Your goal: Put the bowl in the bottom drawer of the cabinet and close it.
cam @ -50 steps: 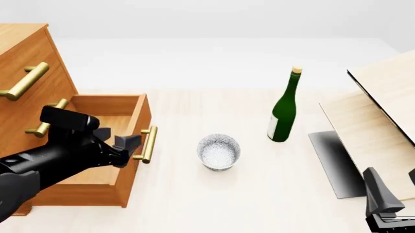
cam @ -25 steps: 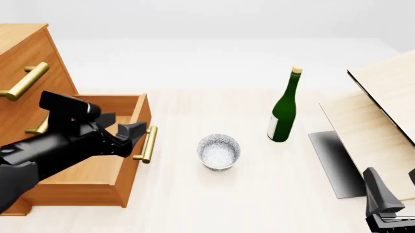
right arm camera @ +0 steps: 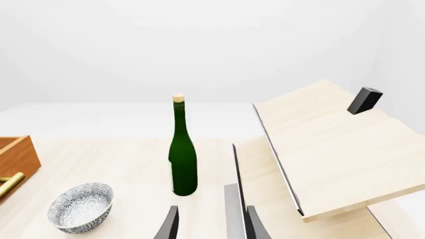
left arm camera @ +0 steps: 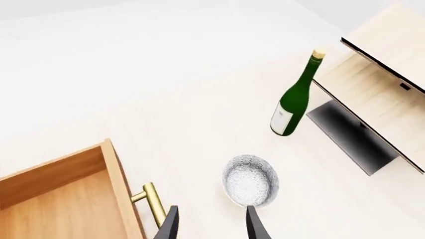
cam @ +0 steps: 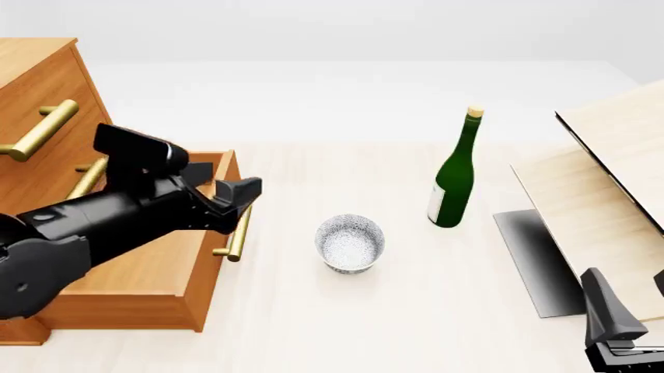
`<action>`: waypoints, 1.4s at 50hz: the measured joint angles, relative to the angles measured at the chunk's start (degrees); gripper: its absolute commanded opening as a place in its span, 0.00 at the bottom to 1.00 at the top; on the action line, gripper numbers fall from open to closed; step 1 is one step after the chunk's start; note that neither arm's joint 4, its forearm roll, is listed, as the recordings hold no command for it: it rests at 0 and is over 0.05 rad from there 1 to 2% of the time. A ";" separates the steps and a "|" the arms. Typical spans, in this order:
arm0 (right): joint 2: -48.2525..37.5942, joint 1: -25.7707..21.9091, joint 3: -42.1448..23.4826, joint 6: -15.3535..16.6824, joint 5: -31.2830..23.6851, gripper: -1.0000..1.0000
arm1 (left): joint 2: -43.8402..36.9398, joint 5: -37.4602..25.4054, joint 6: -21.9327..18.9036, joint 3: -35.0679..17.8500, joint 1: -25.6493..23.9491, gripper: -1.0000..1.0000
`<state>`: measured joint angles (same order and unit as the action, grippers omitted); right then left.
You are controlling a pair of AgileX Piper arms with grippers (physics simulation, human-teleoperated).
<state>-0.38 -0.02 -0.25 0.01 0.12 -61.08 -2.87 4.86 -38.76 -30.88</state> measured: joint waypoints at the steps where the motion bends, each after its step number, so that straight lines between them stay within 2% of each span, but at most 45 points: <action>1: 0.00 0.00 0.00 0.00 0.00 1.00 | -0.20 0.12 0.09 -0.16 -0.21 1.00; 40: 0.00 0.00 0.00 0.00 0.00 1.00 | -8.01 6.91 6.07 -3.33 -4.58 1.00; 70: 0.00 0.00 0.00 0.00 0.00 1.00 | -17.32 10.66 10.22 -6.72 -3.73 1.00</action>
<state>-0.38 -0.02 -0.25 0.02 0.12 -78.40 7.79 15.08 -45.47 -34.60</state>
